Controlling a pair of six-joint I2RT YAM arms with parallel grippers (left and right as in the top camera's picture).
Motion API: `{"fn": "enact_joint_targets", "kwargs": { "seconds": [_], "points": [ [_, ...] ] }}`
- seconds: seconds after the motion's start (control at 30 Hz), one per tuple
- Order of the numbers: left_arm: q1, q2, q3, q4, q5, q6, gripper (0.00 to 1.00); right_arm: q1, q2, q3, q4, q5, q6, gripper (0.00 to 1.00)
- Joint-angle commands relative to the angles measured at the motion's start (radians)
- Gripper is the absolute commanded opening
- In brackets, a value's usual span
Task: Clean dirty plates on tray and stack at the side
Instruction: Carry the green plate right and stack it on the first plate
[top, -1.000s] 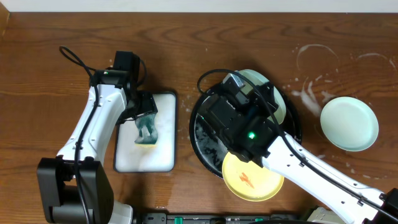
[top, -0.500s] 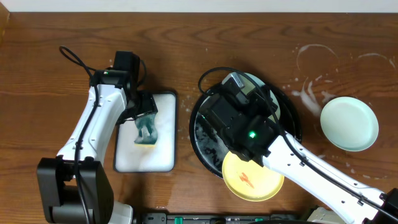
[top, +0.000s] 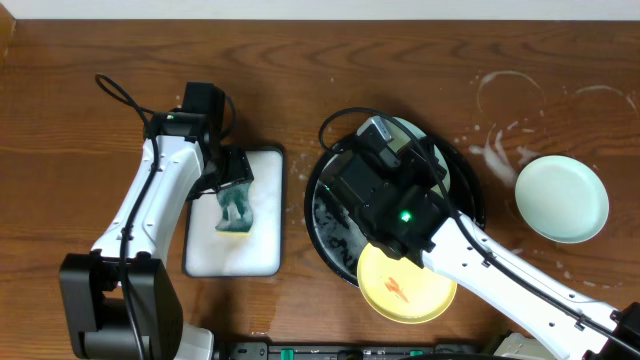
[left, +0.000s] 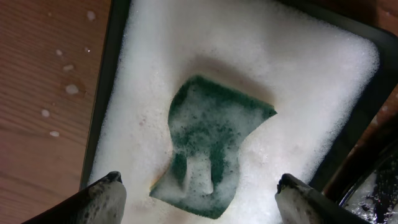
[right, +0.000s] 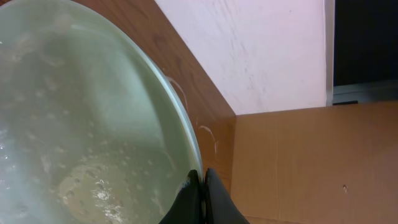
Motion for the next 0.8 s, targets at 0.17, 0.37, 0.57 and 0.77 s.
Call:
{"fn": "enact_joint_targets", "kwargs": {
  "seconds": [0.17, 0.37, 0.57, 0.77],
  "points": [
    [0.001, -0.007, 0.005, -0.002, -0.012, -0.003, 0.8, -0.015, -0.023, 0.01, -0.005, 0.018, 0.102, 0.01],
    [0.001, -0.007, 0.005, -0.003, -0.012, -0.003, 0.8, -0.088, -0.023, 0.01, -0.064, -0.192, 0.349, 0.01],
    [0.001, -0.007, 0.005, -0.002, -0.012, -0.003, 0.8, -0.29, -0.037, 0.01, -0.105, -0.572, 0.426, 0.01],
    [0.001, -0.007, 0.005, -0.003, -0.012, -0.003, 0.8, -0.549, -0.126, 0.01, -0.108, -0.838, 0.443, 0.01]
  ]
}}
